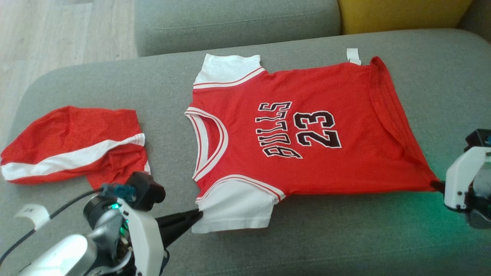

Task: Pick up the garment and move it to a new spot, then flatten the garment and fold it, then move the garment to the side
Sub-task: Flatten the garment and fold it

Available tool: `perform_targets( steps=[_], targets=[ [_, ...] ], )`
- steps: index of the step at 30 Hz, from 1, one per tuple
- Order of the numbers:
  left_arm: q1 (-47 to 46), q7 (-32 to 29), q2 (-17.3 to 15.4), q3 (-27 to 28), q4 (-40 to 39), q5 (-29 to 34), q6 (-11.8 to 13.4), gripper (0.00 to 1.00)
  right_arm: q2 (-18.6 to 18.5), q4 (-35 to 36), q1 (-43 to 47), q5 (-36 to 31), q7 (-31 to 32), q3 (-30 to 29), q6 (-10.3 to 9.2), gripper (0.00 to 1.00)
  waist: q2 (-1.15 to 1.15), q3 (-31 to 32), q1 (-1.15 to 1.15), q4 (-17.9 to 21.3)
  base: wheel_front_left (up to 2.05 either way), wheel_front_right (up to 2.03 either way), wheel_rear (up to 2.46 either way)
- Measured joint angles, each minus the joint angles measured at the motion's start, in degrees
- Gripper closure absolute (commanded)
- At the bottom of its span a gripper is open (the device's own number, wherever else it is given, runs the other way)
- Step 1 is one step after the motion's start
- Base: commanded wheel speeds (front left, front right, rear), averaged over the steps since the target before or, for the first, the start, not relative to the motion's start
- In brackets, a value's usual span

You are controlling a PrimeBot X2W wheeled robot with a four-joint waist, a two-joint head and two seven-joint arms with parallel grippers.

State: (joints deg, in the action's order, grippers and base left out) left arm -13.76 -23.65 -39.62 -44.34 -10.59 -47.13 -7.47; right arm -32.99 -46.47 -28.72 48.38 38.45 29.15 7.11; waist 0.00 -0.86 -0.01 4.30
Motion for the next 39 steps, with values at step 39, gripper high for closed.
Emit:
perform_targets(
  steps=[39],
  targets=[
    [-26.2,6.7,9.8,-0.7,19.1,7.2,0.3,1.00,8.0,0.0,-15.2,-16.0,-7.8,-14.5,0.00,1.00,0.00,-16.7,0.02,1.2,0.00,0.00,0.00]
  ],
)
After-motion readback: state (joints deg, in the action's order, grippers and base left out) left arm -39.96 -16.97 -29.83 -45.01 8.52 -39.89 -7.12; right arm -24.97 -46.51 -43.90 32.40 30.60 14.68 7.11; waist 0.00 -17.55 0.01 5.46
